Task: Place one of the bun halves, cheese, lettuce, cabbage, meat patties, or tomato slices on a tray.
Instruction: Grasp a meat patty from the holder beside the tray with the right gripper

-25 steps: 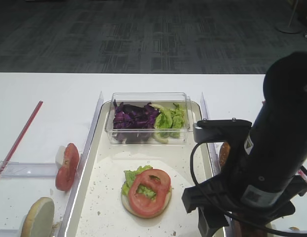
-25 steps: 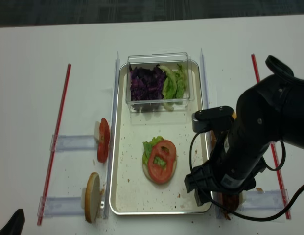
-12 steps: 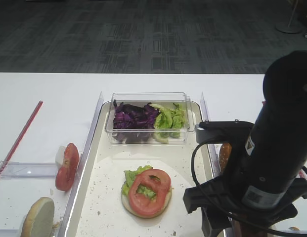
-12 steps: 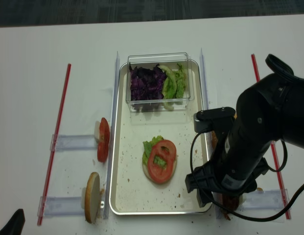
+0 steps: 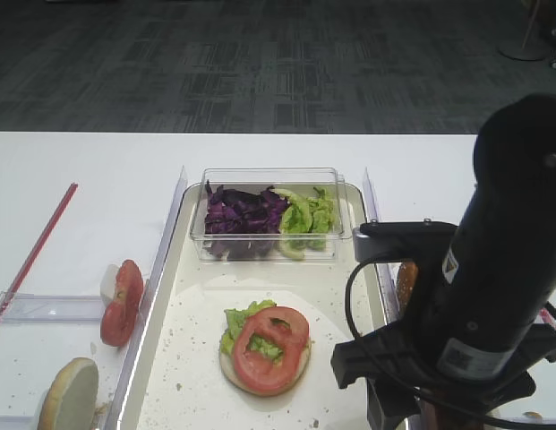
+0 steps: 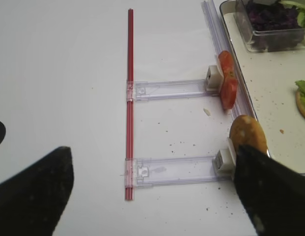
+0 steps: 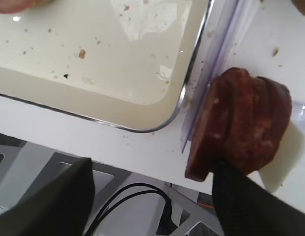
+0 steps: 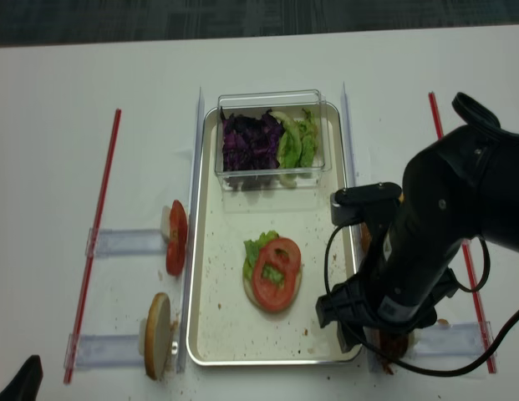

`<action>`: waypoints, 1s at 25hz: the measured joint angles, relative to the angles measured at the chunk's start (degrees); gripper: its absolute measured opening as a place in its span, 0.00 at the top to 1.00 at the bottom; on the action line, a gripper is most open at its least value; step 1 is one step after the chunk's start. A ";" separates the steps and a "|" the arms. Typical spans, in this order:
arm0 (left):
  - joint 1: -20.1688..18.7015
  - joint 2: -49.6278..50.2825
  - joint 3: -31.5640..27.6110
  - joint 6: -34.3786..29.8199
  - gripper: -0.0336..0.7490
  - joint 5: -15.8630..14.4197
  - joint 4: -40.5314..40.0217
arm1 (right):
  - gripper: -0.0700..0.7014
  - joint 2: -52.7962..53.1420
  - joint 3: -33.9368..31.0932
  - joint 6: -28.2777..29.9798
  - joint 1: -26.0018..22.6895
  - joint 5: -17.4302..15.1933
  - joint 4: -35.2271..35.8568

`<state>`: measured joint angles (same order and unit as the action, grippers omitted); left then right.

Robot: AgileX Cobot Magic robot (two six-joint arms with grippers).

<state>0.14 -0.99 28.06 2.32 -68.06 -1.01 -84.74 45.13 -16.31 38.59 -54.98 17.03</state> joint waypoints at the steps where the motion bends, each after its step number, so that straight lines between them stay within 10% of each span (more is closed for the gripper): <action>1: 0.00 0.00 0.00 0.00 0.18 0.00 0.00 | 0.22 -0.49 0.00 0.00 0.00 0.00 0.00; 19: 0.00 0.00 0.00 0.00 0.18 0.00 0.00 | 0.24 -3.07 0.14 -2.01 0.00 0.11 -0.31; 25: 0.00 0.00 0.00 0.00 0.18 0.00 0.00 | 0.43 -3.20 0.14 -2.27 0.00 0.00 -1.49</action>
<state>0.14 -0.99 28.06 2.32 -68.06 -1.01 -87.94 45.28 -18.58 38.59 -54.98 15.54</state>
